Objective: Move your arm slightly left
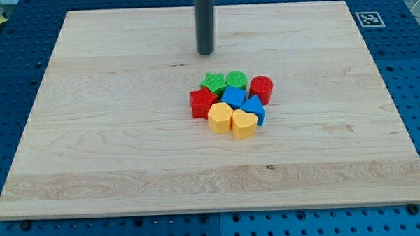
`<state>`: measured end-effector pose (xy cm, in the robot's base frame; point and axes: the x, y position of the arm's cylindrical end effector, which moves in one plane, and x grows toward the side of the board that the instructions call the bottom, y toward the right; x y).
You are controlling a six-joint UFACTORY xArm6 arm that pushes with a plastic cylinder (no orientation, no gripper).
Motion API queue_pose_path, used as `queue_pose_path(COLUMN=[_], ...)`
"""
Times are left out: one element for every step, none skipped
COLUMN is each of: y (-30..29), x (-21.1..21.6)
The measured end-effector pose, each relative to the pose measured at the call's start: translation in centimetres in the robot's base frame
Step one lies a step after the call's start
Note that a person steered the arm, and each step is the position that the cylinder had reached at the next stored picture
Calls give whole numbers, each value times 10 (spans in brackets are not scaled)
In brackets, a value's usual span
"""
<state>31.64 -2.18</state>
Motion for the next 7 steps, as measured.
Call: queue_pose_path(y=[-5, -5, -17, -31, -63, -84, -92], x=[-3, -3, -3, -3, -8, -8, -12])
